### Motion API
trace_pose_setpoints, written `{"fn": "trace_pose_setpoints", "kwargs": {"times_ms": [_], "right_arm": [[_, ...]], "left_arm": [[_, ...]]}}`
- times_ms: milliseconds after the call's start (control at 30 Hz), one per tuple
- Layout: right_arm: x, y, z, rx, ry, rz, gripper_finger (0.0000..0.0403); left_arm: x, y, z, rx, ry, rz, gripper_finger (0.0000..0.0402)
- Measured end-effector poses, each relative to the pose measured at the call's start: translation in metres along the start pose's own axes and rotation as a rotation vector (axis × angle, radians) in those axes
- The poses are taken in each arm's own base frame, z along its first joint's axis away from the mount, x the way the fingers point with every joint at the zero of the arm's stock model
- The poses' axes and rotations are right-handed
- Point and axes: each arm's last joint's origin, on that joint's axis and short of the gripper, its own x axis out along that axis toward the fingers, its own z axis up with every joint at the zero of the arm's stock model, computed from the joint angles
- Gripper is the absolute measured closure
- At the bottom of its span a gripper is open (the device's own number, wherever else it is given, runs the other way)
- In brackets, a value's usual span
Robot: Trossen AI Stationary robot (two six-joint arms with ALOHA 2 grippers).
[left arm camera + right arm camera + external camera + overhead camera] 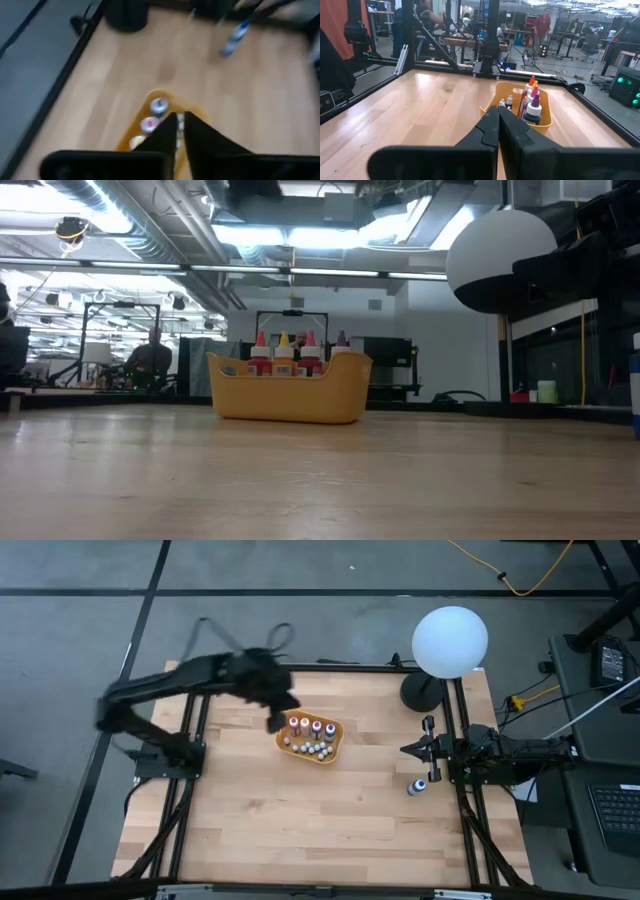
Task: Pick & Place food coloring
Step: Put the large blue food coloring bottle into the yellow bin
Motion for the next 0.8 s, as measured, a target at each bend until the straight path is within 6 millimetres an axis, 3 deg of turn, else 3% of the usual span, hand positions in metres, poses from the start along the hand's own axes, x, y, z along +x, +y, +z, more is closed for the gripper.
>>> {"fn": "trace_pose_setpoints", "kwargs": {"times_ms": [167, 367, 533, 667, 800], "right_arm": [[0.000, 0.000, 0.000, 0.000, 0.000, 0.000, 0.0395], [0.000, 0.000, 0.000, 0.000, 0.000, 0.000, 0.0395], [0.000, 0.000, 0.000, 0.000, 0.001, 0.000, 0.0395], [0.000, 0.000, 0.000, 0.000, 0.000, 0.000, 0.0395], [0.000, 0.000, 0.000, 0.000, 0.000, 0.000, 0.0395]], "left_arm": [[-0.032, -0.008, -0.062, -0.118, -0.273, -0.081, 0.0395], [-0.029, -0.009, -0.159, -0.201, -0.556, -0.189, 0.0399], [-0.029, 0.001, -0.223, -0.211, -0.713, -0.196, 0.0400], [-0.035, 0.005, -0.252, -0.177, -0.865, -0.212, 0.0398], [-0.031, 0.006, -0.251, -0.067, -0.952, -0.148, 0.0400]]}}
